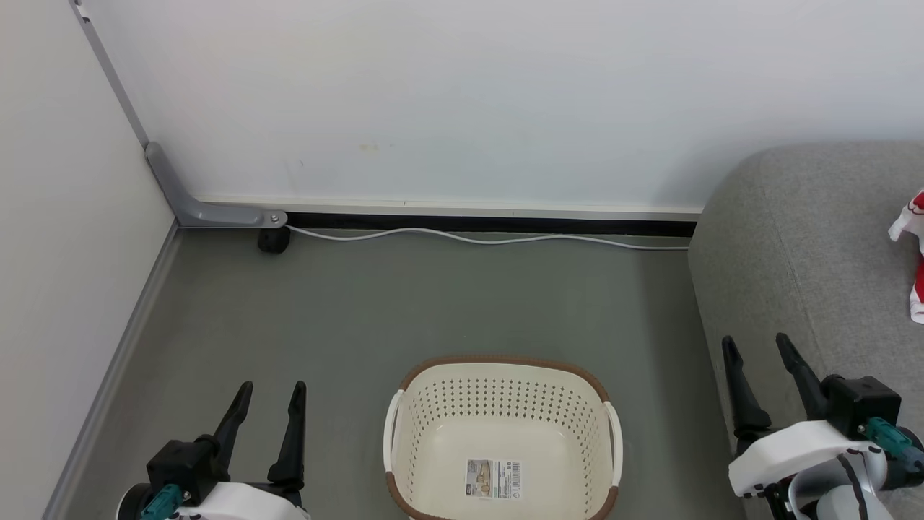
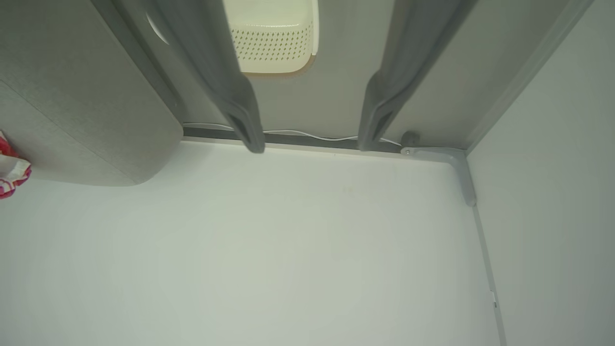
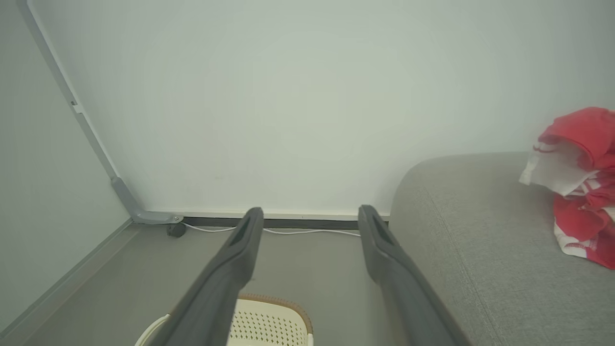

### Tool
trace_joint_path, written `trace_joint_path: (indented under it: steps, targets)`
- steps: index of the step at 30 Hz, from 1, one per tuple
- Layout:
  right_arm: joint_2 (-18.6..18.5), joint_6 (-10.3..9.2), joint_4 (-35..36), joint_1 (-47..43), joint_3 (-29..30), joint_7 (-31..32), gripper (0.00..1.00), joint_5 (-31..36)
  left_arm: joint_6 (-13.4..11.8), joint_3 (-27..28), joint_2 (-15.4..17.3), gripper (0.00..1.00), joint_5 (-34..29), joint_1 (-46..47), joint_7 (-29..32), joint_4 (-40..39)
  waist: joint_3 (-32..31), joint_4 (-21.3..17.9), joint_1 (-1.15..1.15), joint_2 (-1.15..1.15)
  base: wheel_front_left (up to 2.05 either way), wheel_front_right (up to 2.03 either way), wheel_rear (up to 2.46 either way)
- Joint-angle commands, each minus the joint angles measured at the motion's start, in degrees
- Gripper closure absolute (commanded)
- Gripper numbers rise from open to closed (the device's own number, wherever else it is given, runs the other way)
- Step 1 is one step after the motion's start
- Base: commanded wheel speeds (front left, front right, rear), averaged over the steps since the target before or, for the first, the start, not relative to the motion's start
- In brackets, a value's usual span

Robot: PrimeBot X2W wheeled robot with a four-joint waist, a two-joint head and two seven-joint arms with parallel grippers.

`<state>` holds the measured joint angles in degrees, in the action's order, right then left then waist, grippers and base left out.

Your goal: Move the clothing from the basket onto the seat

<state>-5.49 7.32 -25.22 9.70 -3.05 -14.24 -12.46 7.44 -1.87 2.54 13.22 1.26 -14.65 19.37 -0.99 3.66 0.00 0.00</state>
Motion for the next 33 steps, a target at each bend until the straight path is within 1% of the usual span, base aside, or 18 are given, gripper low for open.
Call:
trace_joint_path:
  steps: [1, 7, 14, 30, 32, 33]
  targets:
    - [-0.2, 0.17, 1.2, 0.4, -0.5, -0.8, 0.00, 0.7, 0.0, 1.4, 0.5, 0.00, 0.5, 0.9, -0.3, -1.2, 0.0, -0.2, 0.00, 0.00, 0.00, 0.00, 0.00]
    - [0.5, 0.17, 1.6, -0.5, 1.0, -0.8, 0.00, 1.1, 0.0, 0.9, 0.5, 0.00, 0.8, 0.9, -0.3, -1.3, -0.1, -1.3, 0.00, 0.00, 0.00, 0.00, 0.00]
    - [0.7, 0.17, 1.8, -0.9, 1.3, -0.8, 0.00, 1.3, 0.0, 0.5, 0.5, 0.00, 0.9, 1.0, -0.3, -1.4, 0.1, -2.3, 0.00, 0.00, 0.00, 0.00, 0.00]
    - [1.0, 0.17, 1.5, -0.8, 1.6, -0.8, 0.00, 1.5, 0.0, -0.4, 0.9, 0.00, 1.5, 1.0, -0.3, -0.9, 0.4, -2.9, 0.00, 0.00, 0.00, 0.00, 0.00]
    - [1.0, 0.17, 1.5, -0.8, 1.6, -0.8, 0.00, 1.5, 0.0, -0.8, 0.8, 0.00, 2.6, 0.9, -0.3, -1.0, 0.4, -3.0, 0.00, 0.00, 0.00, 0.00, 0.00]
    - [1.4, 0.00, 0.0, -1.6, 2.7, 0.0, 1.00, 1.0, 0.0, -2.4, 0.2, 1.00, 2.4, 0.0, 0.0, 0.4, 0.4, -3.0, 0.00, 0.00, 0.00, 0.00, 0.00]
